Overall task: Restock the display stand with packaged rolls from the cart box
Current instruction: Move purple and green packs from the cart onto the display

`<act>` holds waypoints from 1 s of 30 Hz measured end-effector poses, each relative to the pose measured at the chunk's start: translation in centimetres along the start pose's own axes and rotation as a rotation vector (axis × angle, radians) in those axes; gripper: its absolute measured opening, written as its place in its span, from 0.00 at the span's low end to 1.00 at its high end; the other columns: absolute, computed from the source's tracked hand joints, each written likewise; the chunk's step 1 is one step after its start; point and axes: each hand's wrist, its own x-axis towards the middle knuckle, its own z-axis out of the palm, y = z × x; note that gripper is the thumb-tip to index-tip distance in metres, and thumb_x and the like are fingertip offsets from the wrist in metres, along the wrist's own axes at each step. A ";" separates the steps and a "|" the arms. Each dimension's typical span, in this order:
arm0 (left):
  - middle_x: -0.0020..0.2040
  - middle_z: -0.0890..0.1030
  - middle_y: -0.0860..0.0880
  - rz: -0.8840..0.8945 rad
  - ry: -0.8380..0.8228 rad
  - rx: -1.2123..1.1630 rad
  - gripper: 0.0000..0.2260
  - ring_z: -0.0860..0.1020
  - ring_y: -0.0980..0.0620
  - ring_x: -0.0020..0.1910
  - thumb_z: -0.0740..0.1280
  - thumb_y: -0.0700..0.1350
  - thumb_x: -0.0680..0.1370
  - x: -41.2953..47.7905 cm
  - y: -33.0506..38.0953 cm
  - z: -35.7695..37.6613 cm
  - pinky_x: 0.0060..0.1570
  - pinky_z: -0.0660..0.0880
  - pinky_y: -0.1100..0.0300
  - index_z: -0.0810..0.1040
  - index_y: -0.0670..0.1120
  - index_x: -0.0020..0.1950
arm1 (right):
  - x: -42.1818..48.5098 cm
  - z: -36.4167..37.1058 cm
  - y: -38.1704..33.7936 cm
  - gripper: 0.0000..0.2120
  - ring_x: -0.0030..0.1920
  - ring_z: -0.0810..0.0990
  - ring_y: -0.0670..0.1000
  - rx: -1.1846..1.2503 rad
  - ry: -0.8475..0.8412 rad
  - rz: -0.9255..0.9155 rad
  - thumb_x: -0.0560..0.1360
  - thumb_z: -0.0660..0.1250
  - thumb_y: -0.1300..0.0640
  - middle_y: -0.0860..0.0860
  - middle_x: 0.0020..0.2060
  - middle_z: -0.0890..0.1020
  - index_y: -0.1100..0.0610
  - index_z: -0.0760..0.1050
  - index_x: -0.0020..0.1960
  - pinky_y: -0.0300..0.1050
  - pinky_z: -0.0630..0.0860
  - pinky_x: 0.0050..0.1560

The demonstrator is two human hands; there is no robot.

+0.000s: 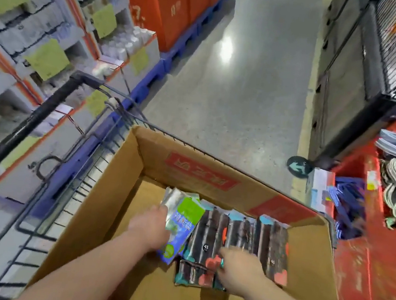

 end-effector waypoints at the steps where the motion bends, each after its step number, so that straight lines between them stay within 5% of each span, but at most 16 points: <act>1: 0.67 0.69 0.43 -0.017 -0.016 -0.027 0.22 0.70 0.43 0.66 0.62 0.52 0.77 0.9 -0.5 0.3 0.62 0.69 0.52 0.64 0.45 0.68 | 0.9 0.3 -0.5 0.15 0.60 0.76 0.58 0.038 -0.019 0.008 0.77 0.58 0.51 0.56 0.60 0.77 0.55 0.70 0.62 0.50 0.73 0.56; 6: 0.64 0.72 0.44 -0.138 -0.053 -0.268 0.25 0.75 0.43 0.61 0.64 0.54 0.77 4.2 -1.7 1.3 0.56 0.73 0.55 0.65 0.44 0.69 | 5.3 0.9 -2.7 0.18 0.62 0.75 0.58 0.396 -0.112 0.093 0.76 0.62 0.52 0.56 0.63 0.75 0.57 0.69 0.65 0.46 0.72 0.56; 9: 0.48 0.75 0.48 -0.202 -0.059 -0.506 0.18 0.78 0.43 0.47 0.62 0.52 0.79 5.4 -1.5 1.7 0.41 0.73 0.58 0.70 0.42 0.64 | 7.3 1.7 -4.0 0.22 0.60 0.76 0.56 0.692 -0.124 0.174 0.76 0.65 0.51 0.56 0.62 0.76 0.58 0.68 0.66 0.42 0.71 0.53; 18: 0.54 0.81 0.41 -0.319 0.034 -0.813 0.16 0.78 0.44 0.49 0.61 0.51 0.80 7.2 -1.8 3.2 0.44 0.68 0.60 0.79 0.41 0.58 | 9.9 3.4 -7.0 0.09 0.30 0.80 0.44 1.647 -0.067 0.389 0.73 0.71 0.62 0.54 0.42 0.81 0.58 0.71 0.49 0.33 0.72 0.25; 20: 0.49 0.81 0.41 -0.346 0.054 -0.839 0.16 0.75 0.47 0.45 0.59 0.50 0.81 7.2 -1.8 3.4 0.42 0.66 0.61 0.81 0.40 0.50 | 9.6 3.4 -6.8 0.04 0.25 0.79 0.42 1.691 -0.076 0.374 0.74 0.70 0.63 0.55 0.39 0.82 0.60 0.76 0.47 0.32 0.71 0.23; 22: 0.49 0.80 0.40 -0.372 0.047 -0.820 0.13 0.76 0.45 0.46 0.60 0.47 0.81 7.6 -1.7 3.7 0.42 0.66 0.60 0.79 0.40 0.49 | 9.2 3.7 -5.8 0.08 0.32 0.82 0.46 1.693 -0.077 0.378 0.73 0.71 0.61 0.57 0.45 0.84 0.61 0.77 0.52 0.34 0.74 0.27; 25: 0.60 0.78 0.39 -0.403 0.010 -0.778 0.17 0.77 0.40 0.56 0.66 0.48 0.78 8.1 -1.2 4.0 0.48 0.69 0.58 0.72 0.40 0.63 | 8.4 4.3 -3.4 0.11 0.41 0.83 0.54 1.619 -0.018 0.456 0.71 0.73 0.61 0.58 0.49 0.84 0.59 0.76 0.52 0.44 0.81 0.39; 27: 0.62 0.76 0.40 -0.418 0.002 -0.795 0.24 0.77 0.41 0.55 0.69 0.49 0.76 8.3 -0.6 3.9 0.48 0.70 0.57 0.67 0.41 0.67 | 7.7 4.7 -1.4 0.12 0.42 0.84 0.57 1.623 -0.005 0.504 0.71 0.73 0.64 0.60 0.48 0.84 0.62 0.76 0.53 0.52 0.82 0.46; 30: 0.63 0.74 0.39 -0.457 0.032 -0.807 0.29 0.75 0.39 0.58 0.72 0.49 0.74 8.6 0.3 3.9 0.51 0.72 0.53 0.64 0.41 0.69 | 6.6 5.6 0.8 0.09 0.36 0.84 0.52 1.629 0.011 0.545 0.73 0.72 0.62 0.56 0.43 0.84 0.59 0.75 0.52 0.44 0.81 0.35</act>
